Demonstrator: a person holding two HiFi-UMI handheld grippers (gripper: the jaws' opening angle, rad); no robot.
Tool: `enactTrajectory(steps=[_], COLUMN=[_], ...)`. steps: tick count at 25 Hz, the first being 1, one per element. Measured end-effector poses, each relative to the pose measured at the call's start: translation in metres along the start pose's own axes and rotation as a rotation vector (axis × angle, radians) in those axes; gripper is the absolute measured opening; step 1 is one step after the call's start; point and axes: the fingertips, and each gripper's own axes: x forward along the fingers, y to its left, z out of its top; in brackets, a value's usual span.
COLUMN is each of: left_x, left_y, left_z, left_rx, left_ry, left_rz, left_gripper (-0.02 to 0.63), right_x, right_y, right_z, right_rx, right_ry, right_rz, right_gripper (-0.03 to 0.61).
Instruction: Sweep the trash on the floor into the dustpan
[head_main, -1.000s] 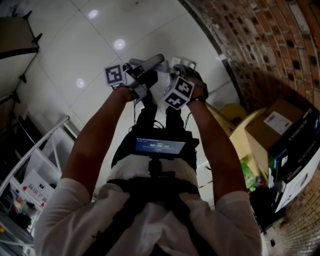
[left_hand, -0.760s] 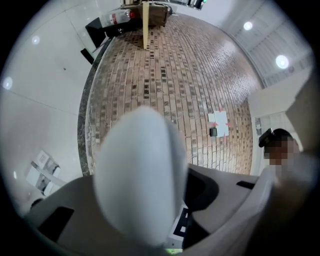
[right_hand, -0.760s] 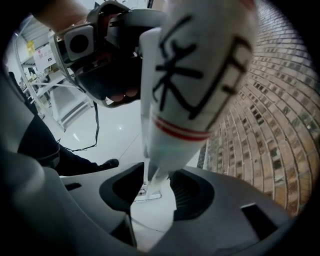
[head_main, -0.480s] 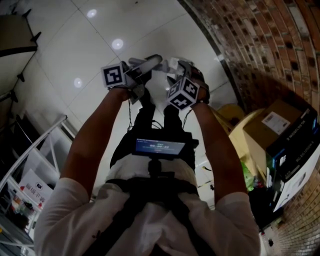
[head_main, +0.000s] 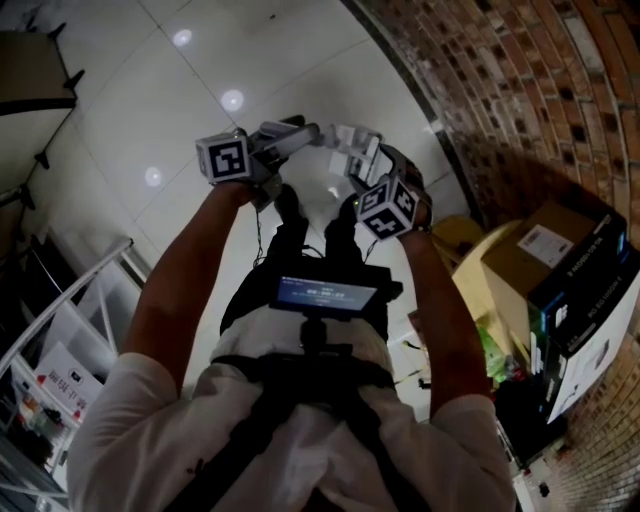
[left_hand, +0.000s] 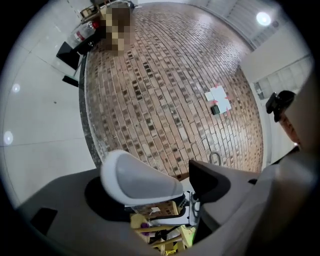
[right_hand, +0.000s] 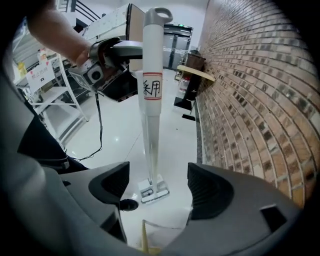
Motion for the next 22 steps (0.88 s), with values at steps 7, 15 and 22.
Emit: enactTrajectory(steps=[7, 15, 22], left_x=[-0.011, -0.036, -0.065], left_y=[0.002, 0.002, -0.004], left_z=[0.008, -0.004, -0.005], left_rx=[0.098, 0.062, 0.071], left_ry=[0.009, 0.007, -0.035], left_rz=[0.049, 0.121, 0.136], left_gripper=[0.362, 0.362, 0.362], right_x=[-0.028, -0.05, -0.068], right_y=[-0.001, 0.006, 0.008], right_z=[-0.008, -0.027, -0.044], right_rx=[0.112, 0.202, 0.309], right_ry=[-0.027, -0.051, -0.067], right_rz=[-0.043, -0.072, -0.112], right_gripper=[0.359, 0.359, 0.359])
